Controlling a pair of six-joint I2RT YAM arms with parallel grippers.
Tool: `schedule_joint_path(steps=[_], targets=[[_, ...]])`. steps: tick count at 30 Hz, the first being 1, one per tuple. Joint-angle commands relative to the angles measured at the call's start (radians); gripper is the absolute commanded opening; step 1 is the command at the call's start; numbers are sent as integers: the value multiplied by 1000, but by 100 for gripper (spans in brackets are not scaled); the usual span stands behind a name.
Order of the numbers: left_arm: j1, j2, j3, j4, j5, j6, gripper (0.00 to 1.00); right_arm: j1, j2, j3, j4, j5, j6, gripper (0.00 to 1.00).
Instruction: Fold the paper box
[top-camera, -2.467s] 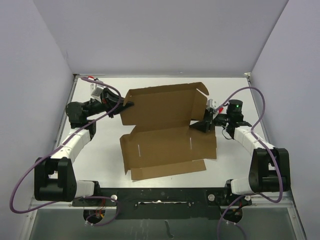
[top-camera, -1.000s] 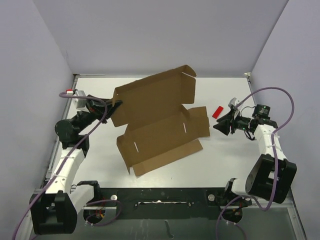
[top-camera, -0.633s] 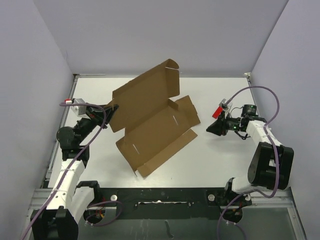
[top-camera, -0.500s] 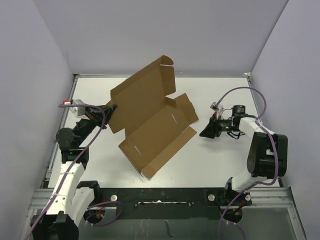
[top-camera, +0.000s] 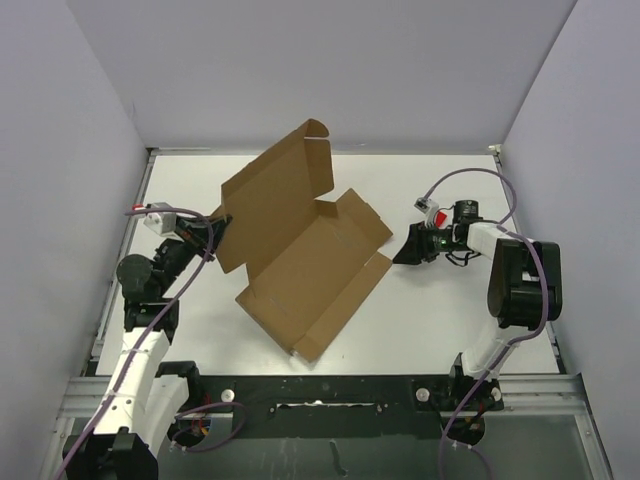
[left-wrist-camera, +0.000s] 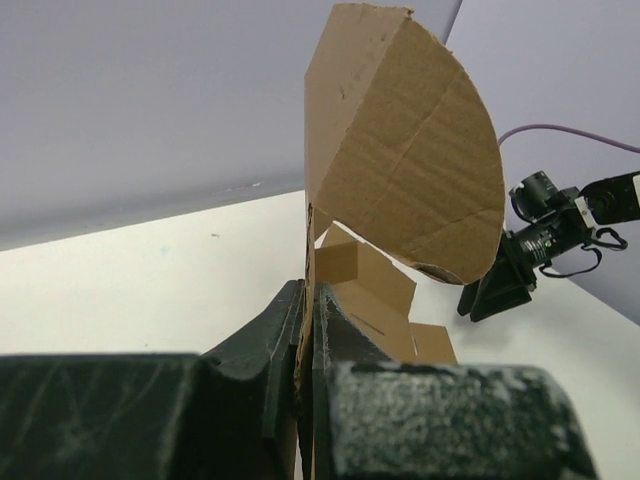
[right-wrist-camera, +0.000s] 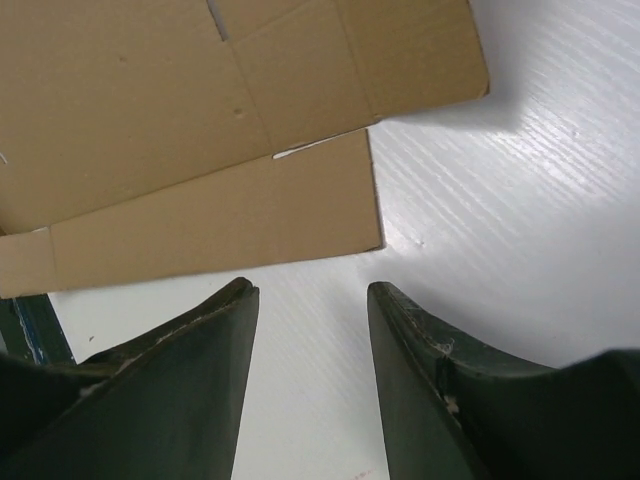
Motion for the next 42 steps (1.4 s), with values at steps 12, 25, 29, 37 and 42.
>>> schedule_joint_path(steps=[12, 25, 29, 37, 42], targets=[[4, -16, -52, 22, -35, 59, 0, 36, 117, 105, 31, 12, 63, 54], [4, -26, -53, 35, -27, 39, 0, 57, 135, 95, 37, -14, 89, 51], [4, -26, -53, 38, -26, 34, 0, 57, 129, 89, 36, 38, 97, 50], [4, -23, -53, 46, -24, 25, 0, 61, 132, 83, 42, 36, 109, 47], [4, -24, -53, 46, -23, 23, 0, 66, 125, 79, 62, -67, 121, 40]])
